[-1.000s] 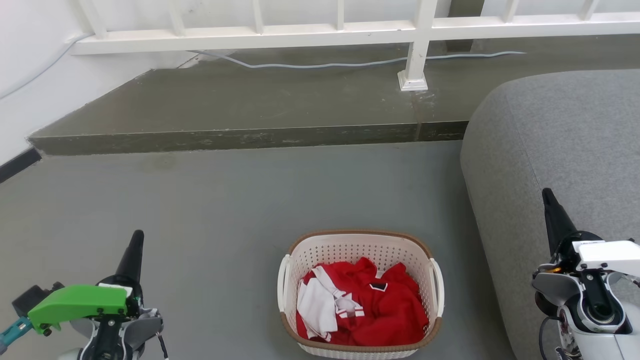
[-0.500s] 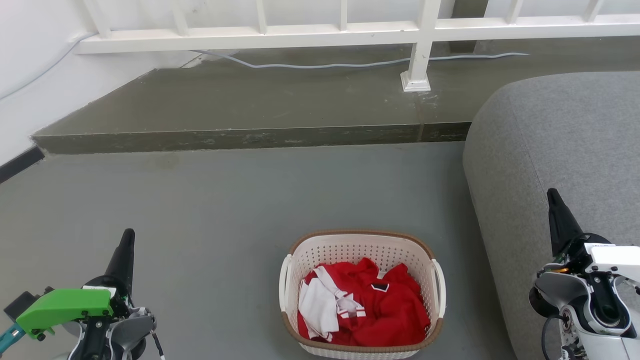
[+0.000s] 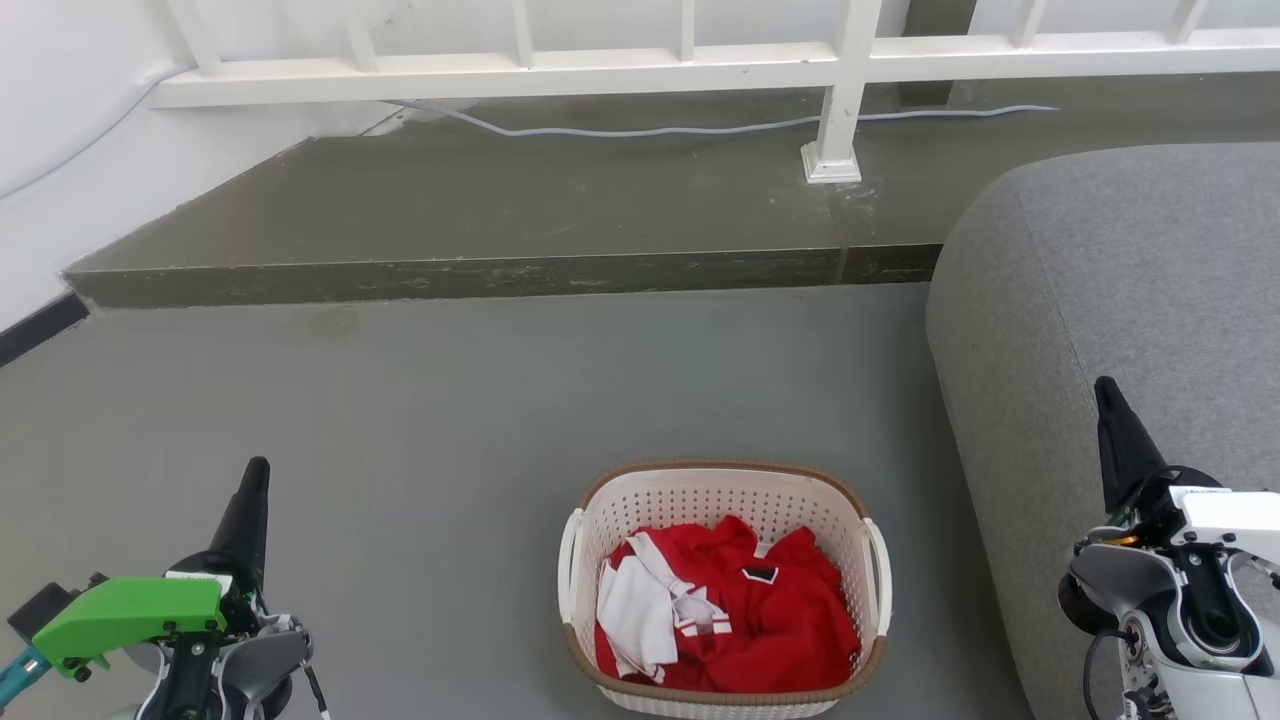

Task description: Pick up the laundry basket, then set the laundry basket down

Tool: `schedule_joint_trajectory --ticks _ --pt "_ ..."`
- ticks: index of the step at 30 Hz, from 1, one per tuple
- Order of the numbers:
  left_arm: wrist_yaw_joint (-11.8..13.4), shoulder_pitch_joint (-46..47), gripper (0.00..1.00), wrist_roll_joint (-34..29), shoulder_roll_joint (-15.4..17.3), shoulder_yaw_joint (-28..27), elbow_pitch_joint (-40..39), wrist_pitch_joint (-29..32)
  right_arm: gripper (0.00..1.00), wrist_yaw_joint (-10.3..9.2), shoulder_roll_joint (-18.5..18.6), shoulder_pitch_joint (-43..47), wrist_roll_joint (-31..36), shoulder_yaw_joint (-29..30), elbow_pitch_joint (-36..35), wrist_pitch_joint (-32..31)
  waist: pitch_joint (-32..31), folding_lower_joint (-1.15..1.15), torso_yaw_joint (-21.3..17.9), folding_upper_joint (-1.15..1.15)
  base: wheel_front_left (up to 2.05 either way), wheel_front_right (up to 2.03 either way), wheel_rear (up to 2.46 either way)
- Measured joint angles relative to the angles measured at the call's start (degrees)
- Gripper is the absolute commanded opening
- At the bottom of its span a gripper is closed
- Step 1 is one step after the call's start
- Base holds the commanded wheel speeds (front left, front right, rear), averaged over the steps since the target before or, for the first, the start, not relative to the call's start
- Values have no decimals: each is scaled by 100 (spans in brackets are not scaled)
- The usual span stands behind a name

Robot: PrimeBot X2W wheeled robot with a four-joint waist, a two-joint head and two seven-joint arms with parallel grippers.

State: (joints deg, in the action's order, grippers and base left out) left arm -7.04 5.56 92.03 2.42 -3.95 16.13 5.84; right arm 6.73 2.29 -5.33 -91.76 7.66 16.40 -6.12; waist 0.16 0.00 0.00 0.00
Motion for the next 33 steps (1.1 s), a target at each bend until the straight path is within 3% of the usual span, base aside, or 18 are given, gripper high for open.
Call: schedule_joint_trajectory --ticks 33 --pt "0 -1 0 0 -2 -5 -12 0 0 0 0 1 0 1 -13 0 1 0 0 0 0 0 0"
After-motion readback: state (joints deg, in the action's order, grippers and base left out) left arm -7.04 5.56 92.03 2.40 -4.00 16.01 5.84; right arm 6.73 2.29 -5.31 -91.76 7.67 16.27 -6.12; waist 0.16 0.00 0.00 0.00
